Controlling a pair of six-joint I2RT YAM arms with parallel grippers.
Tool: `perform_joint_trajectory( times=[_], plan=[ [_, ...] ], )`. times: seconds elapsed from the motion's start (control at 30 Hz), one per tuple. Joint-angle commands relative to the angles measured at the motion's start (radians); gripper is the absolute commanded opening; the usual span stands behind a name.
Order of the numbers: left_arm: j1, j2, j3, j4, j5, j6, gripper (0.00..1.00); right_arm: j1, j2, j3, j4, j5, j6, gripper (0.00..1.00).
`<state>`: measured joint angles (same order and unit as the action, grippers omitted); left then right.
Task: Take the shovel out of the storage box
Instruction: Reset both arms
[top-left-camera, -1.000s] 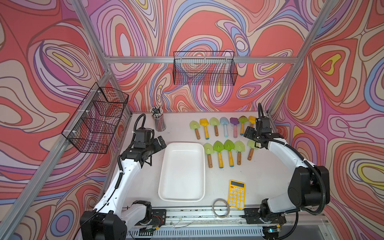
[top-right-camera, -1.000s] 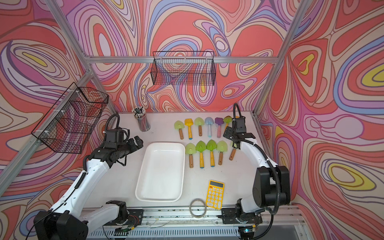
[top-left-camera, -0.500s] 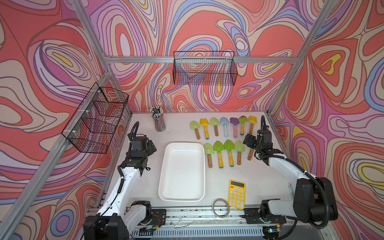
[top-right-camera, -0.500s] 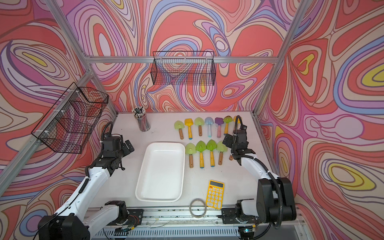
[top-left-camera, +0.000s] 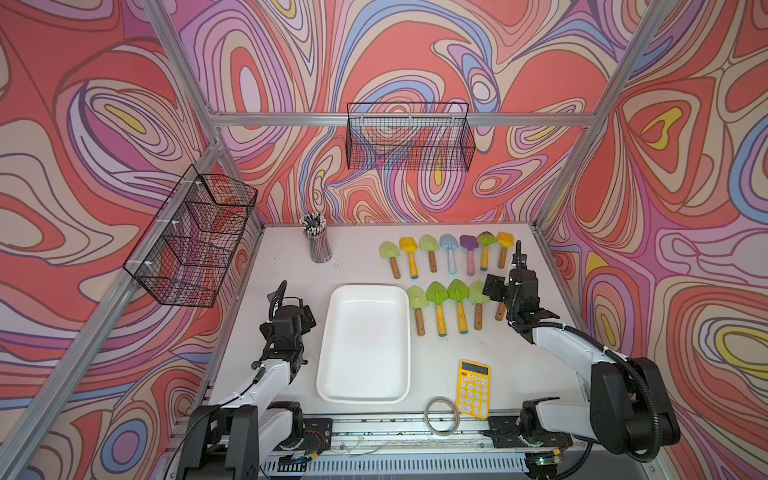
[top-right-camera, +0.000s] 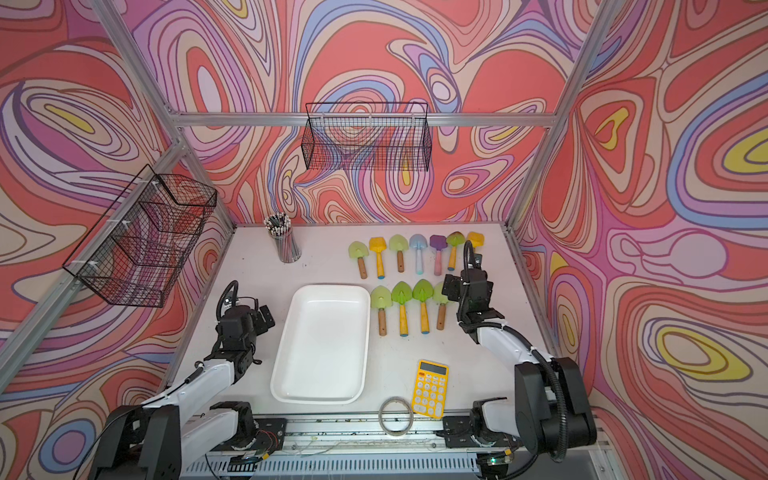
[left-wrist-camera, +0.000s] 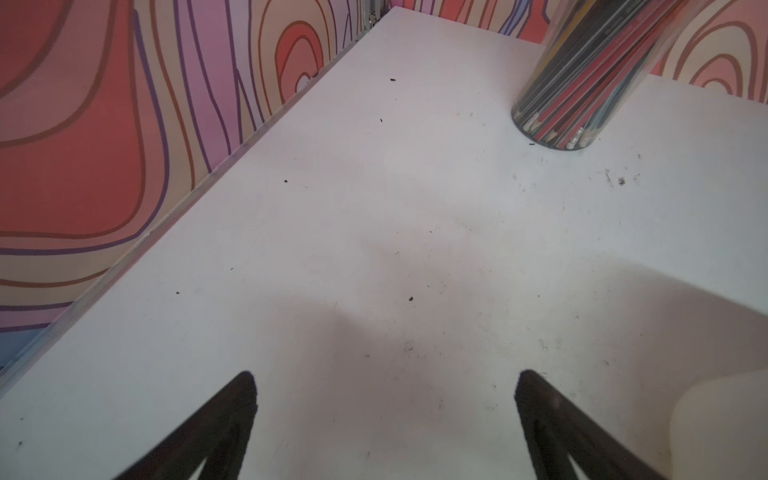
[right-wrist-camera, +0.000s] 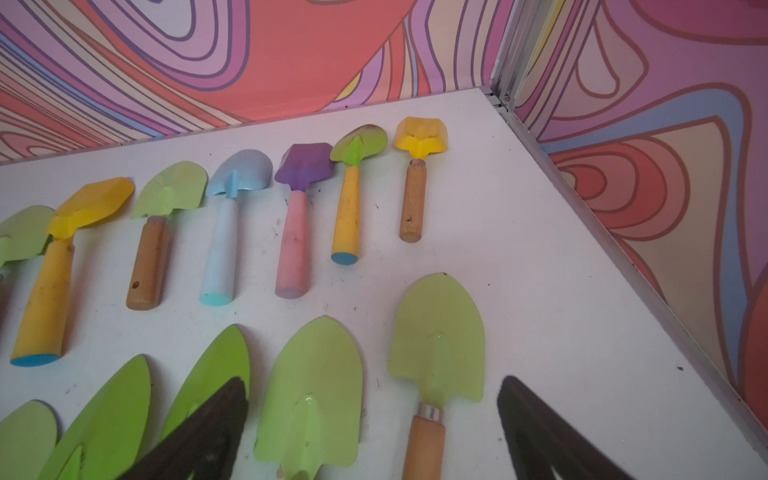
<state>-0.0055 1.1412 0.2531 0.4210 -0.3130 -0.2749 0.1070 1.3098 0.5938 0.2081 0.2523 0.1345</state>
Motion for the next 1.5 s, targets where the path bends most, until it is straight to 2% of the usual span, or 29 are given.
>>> perform_joint_trajectory(
  times=[0.0,0.13,0.2,0.27,0.37,0.4,0.43,0.47,0.57,0.63,0.67,0.77,0.87,0.93,1.27,1.37,1.47],
  plan=[
    [0.008,0.095,0.024,0.290,0.064,0.096,1.00,0.003,0.013,-0.027,0.144,0.015,-0.088,0.97],
    [0.014,0.217,0.128,0.265,0.130,0.162,1.00,0.000,0.062,-0.033,0.211,0.012,-0.137,0.96],
    [0.039,0.309,0.122,0.384,0.233,0.187,1.00,-0.005,0.072,-0.057,0.263,-0.003,-0.154,0.96],
    [0.039,0.328,0.131,0.374,0.321,0.219,1.00,-0.019,0.079,-0.089,0.326,-0.048,-0.147,0.96],
    [0.044,0.415,0.079,0.576,0.344,0.216,1.00,-0.030,0.115,-0.121,0.425,-0.104,-0.157,0.96],
    [0.045,0.376,0.097,0.475,0.355,0.218,1.00,-0.034,0.130,-0.136,0.465,-0.127,-0.160,0.96],
    [0.045,0.375,0.109,0.451,0.352,0.216,1.00,-0.038,0.140,-0.148,0.505,-0.138,-0.164,0.96],
    [0.046,0.410,0.096,0.530,0.354,0.220,1.00,-0.038,0.151,-0.164,0.547,-0.148,-0.168,0.96],
    [0.045,0.386,0.109,0.461,0.339,0.211,1.00,-0.054,0.178,-0.181,0.615,-0.188,-0.157,0.96],
    [0.044,0.400,0.097,0.519,0.338,0.210,1.00,-0.064,0.210,-0.187,0.667,-0.208,-0.154,0.96],
    [0.045,0.385,0.107,0.468,0.336,0.209,1.00,-0.068,0.234,-0.186,0.695,-0.216,-0.152,0.96],
    [0.044,0.401,0.097,0.519,0.337,0.212,1.00,-0.072,0.315,-0.178,0.757,-0.229,-0.164,0.96],
    [0.044,0.395,0.108,0.486,0.346,0.215,1.00,-0.073,0.425,-0.168,0.858,-0.236,-0.168,0.96],
    [0.044,0.395,0.108,0.486,0.358,0.219,1.00,-0.092,0.406,-0.139,0.754,-0.266,-0.153,0.96],
    [0.044,0.398,0.114,0.479,0.380,0.229,1.00,-0.096,0.410,-0.143,0.779,-0.262,-0.148,0.98],
    [0.044,0.398,0.115,0.477,0.379,0.229,1.00,-0.095,0.410,-0.120,0.734,-0.182,-0.115,0.98],
    [0.044,0.399,0.115,0.476,0.380,0.230,1.00,-0.095,0.411,-0.124,0.747,-0.175,-0.118,0.98]
  ],
)
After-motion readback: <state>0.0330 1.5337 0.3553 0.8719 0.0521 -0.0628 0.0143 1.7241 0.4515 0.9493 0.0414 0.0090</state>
